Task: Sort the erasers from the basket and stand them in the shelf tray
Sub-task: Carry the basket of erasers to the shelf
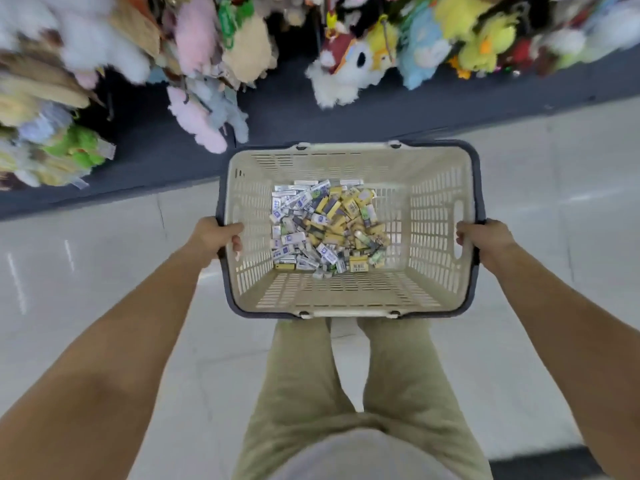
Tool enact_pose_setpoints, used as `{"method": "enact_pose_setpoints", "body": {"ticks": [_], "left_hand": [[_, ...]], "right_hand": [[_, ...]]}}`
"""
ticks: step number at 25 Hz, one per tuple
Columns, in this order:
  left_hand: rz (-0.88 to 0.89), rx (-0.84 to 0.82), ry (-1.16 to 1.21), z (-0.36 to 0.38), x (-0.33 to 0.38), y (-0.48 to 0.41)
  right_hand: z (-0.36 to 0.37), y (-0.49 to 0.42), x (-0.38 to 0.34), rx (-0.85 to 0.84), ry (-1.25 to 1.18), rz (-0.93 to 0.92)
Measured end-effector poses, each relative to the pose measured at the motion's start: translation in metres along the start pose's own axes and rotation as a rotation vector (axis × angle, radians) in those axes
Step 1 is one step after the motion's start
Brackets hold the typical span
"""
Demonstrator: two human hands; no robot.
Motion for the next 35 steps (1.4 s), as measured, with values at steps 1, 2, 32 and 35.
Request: {"method": "enact_pose_setpoints", "body": {"ticks": [1, 2, 32, 35], "left_hand": [[0.035, 0.013, -0.047, -0.002, 0.006, 0.014], [0.079, 0.026, -0.082, 0.0, 0.012, 0.025], [0.933, -0.262, -1.099, 0.757, 0.352, 0.419], [0.946, -0.284, -1.144, 0.85, 0.397, 0.462]], "right_hand": [[-0.016, 0.021, 0.01, 0.014, -0.04, 0.006], [-0.031, 0.039, 0.022, 0.026, -0.075, 0.016], [-0.545, -0.013, 0.386, 0.727, -0.902, 0.451], [-0.612, -0.047, 0.388, 0.779, -0.945, 0.484]]}}
Point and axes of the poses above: each hand's wrist, its own y-axis away from the middle knuckle, its own z-axis out of the palm, x = y × z, the point moved 3 cm from there along -y, towards the middle knuckle, and after that the axes turned 11 degrees about -z, right-handed, at the moved point
